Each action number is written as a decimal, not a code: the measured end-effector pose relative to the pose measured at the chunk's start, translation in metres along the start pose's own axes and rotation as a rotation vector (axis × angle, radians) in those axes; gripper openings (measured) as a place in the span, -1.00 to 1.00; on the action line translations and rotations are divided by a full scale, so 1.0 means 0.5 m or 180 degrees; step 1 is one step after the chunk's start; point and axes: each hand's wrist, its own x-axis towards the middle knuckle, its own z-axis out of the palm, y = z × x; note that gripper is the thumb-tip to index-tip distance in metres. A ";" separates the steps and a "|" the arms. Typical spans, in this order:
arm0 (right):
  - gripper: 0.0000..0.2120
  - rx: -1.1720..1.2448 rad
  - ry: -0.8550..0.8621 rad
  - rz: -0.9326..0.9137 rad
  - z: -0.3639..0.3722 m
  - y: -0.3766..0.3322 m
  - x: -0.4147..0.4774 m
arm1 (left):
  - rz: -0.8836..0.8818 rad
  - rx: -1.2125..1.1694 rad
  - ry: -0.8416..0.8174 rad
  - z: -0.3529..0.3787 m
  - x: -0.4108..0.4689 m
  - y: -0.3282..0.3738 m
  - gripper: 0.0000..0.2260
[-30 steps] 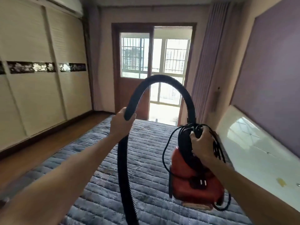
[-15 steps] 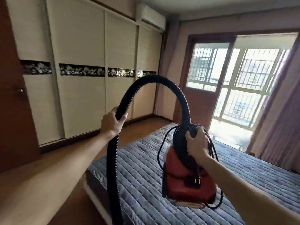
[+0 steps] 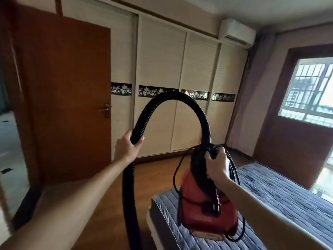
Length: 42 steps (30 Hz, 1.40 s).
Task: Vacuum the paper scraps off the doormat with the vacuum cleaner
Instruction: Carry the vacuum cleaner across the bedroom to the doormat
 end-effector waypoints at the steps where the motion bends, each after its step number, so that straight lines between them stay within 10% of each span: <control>1: -0.84 0.0012 -0.0087 -0.0024 0.036 -0.004 0.009 | -0.0051 0.0048 0.0040 -0.014 0.011 -0.027 -0.68; 20: -0.87 0.0021 -0.1238 -0.0396 0.640 -0.061 0.288 | -0.0422 0.1096 0.0688 -0.069 0.358 -0.386 -0.67; 42: -0.81 0.0056 -0.1255 -0.0232 1.242 -0.031 0.723 | -0.0647 0.0695 0.0324 0.164 0.913 -0.852 -0.70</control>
